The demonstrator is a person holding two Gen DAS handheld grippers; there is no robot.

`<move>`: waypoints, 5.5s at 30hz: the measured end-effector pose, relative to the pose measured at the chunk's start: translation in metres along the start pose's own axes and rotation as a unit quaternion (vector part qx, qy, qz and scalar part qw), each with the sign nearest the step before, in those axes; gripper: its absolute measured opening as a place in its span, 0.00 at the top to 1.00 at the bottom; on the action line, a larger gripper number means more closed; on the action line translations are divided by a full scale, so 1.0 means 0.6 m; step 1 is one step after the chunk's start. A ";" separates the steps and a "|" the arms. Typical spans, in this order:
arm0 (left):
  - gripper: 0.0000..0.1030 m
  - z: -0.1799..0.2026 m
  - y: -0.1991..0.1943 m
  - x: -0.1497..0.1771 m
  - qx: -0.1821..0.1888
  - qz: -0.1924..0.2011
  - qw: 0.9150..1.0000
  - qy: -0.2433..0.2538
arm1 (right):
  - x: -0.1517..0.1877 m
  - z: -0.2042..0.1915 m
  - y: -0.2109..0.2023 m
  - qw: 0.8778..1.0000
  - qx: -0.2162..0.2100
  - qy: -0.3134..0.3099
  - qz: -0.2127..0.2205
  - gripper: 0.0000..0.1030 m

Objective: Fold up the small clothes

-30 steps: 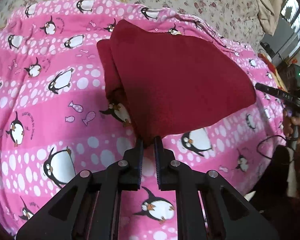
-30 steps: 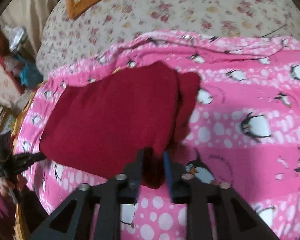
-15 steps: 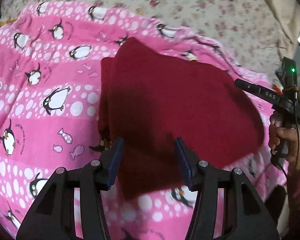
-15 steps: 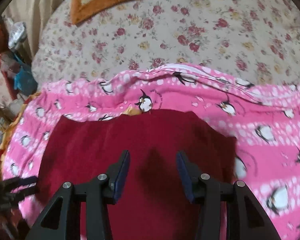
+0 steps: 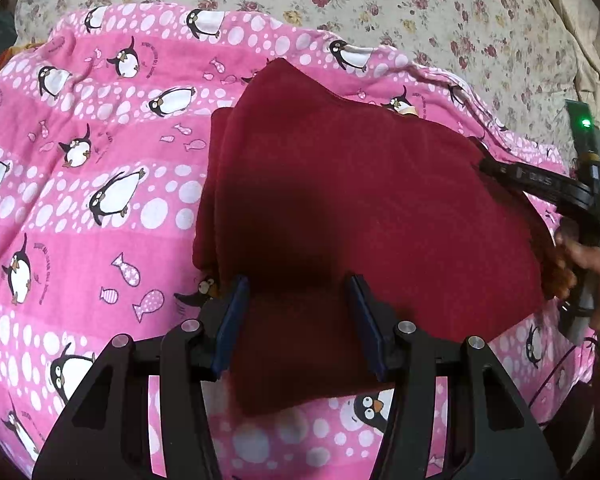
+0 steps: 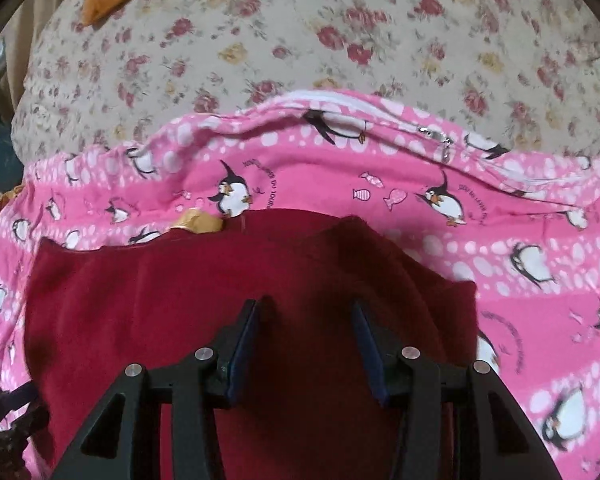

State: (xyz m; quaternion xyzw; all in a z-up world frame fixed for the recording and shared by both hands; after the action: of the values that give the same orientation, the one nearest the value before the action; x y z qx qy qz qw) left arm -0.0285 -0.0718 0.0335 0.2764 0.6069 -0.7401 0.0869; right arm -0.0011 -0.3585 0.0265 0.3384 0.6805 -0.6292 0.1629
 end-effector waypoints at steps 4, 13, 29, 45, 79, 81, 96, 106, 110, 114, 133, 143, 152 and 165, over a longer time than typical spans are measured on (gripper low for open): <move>0.50 0.000 -0.005 0.003 0.000 0.004 1.000 -0.007 | 0.018 -0.017 -0.038 1.000 -0.030 0.007 -0.007 0.55; 0.50 -0.028 -0.053 0.027 0.042 0.018 0.997 -0.058 | 0.043 -0.137 -0.052 0.994 -0.083 -0.061 -0.020 0.55; 0.35 -0.044 -0.013 0.045 0.117 0.022 0.986 -0.118 | 0.042 -0.343 0.061 0.975 -0.130 -0.171 -0.059 0.55; 0.33 -0.080 0.004 0.042 0.174 0.032 0.972 -0.154 | 0.000 -0.350 0.092 0.983 -0.133 -0.116 -0.057 0.42; 0.54 -0.029 -0.027 0.001 0.214 0.120 0.966 -0.077 | 0.000 -0.366 0.073 0.970 -0.166 -0.144 -0.108 0.80; 0.54 -0.027 -0.024 -0.001 0.213 0.116 0.967 -0.078 | -0.001 -0.366 0.071 0.968 -0.168 -0.142 -0.117 0.80; 0.57 -0.031 -0.014 -0.003 0.207 0.102 0.969 -0.086 | 0.005 -0.460 0.125 0.948 -0.086 -0.255 -0.171 0.36; 0.57 -0.035 -0.002 -0.003 0.207 0.096 0.969 -0.093 | 0.016 -0.460 0.136 0.944 -0.050 -0.286 -0.160 0.50; 0.57 -0.034 -0.001 -0.003 0.205 0.094 0.970 -0.092 | 0.015 -0.451 0.128 0.946 -0.063 -0.281 -0.149 0.57; 0.57 -0.034 0.000 -0.002 0.202 0.091 0.971 -0.093 | 0.017 -0.444 0.124 0.948 -0.070 -0.275 -0.143 0.57; 0.40 -0.049 0.024 0.009 0.194 0.060 0.972 -0.120 | 0.020 -0.434 0.117 0.957 -0.091 -0.245 -0.126 0.58; 0.79 -0.002 -0.039 0.013 0.198 0.077 0.975 -0.069 | 0.005 -0.363 0.043 0.964 -0.173 -0.176 -0.100 0.77; 0.84 0.151 -0.097 -0.052 0.220 0.076 0.972 0.026 | -0.037 -0.214 -0.081 0.971 -0.209 -0.111 -0.028 0.77; 0.91 0.356 0.028 -0.003 0.208 -0.006 0.972 0.108 | 0.027 0.090 -0.058 0.982 -0.164 0.082 -0.038 0.84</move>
State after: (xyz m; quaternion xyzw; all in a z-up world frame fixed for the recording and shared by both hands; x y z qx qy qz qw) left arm -0.0838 -0.2782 0.0438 0.3630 0.4468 -0.8166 -0.0425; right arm -0.0469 -0.4060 0.0333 0.3315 0.7977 -0.4851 0.1358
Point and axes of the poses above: each gripper's, at about its wrist camera, not at the fingertips, and y roughly the way its jaws point, z to its right, x to its underside, the point moved 2 cm from there along y, roughly the way its jaws point, and after that the axes turned 5 degrees about -x, right-handed, at the moved point
